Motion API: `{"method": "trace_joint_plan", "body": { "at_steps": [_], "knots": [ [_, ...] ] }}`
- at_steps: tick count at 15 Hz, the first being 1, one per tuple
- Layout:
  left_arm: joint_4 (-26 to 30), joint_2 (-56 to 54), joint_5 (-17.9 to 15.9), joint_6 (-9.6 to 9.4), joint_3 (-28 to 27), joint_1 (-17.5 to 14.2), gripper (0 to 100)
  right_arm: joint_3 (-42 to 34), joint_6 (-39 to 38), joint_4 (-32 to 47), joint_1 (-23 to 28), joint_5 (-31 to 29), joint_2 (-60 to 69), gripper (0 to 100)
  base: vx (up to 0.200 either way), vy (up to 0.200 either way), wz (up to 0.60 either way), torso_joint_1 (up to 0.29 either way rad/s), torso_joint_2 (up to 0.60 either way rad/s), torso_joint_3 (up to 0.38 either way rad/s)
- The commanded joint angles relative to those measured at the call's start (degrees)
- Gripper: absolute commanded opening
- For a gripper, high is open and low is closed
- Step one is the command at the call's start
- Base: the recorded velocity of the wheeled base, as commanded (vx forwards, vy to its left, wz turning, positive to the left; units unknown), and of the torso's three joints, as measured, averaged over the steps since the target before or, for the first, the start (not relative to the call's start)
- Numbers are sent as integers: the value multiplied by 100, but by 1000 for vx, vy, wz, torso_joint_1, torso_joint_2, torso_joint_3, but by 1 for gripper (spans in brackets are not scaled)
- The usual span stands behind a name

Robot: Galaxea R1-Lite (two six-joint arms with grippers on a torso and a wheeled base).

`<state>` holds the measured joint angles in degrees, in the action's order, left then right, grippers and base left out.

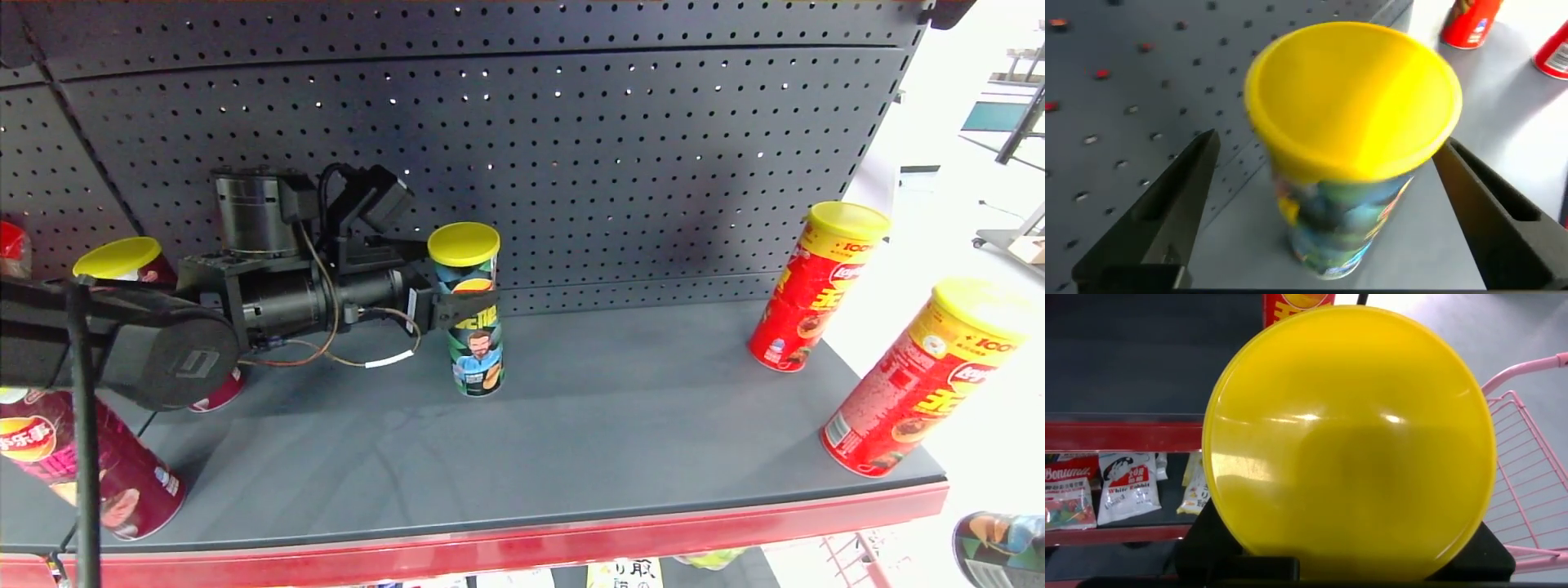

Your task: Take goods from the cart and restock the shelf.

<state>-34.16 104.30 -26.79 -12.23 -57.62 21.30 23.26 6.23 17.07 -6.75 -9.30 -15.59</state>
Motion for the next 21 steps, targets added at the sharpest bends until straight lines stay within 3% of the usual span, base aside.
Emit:
{"method": "trace_joint_plan", "body": {
  "at_steps": [1,10,11,19,21],
  "knots": [
    [-12,117,-1,-8,-29,15,100,-6,1,-2,-1,-1,-14,0,0,0,0,0,0,0],
    [-91,459,34,-17,-425,24,100,30,1,-2,-1,-1,-32,0,0,0,0,0,0,0],
    [-109,486,43,-17,-434,24,0,30,1,-2,-1,-1,-23,0,0,0,0,0,0,0],
    [-188,407,-1,10,-425,138,0,38,1,-10,-1,-1,-76,0,0,0,0,0,0,0],
    [-144,20,-115,168,-337,287,0,38,1,-10,-1,-1,-76,0,0,0,0,0,0,0]
  ]
}}
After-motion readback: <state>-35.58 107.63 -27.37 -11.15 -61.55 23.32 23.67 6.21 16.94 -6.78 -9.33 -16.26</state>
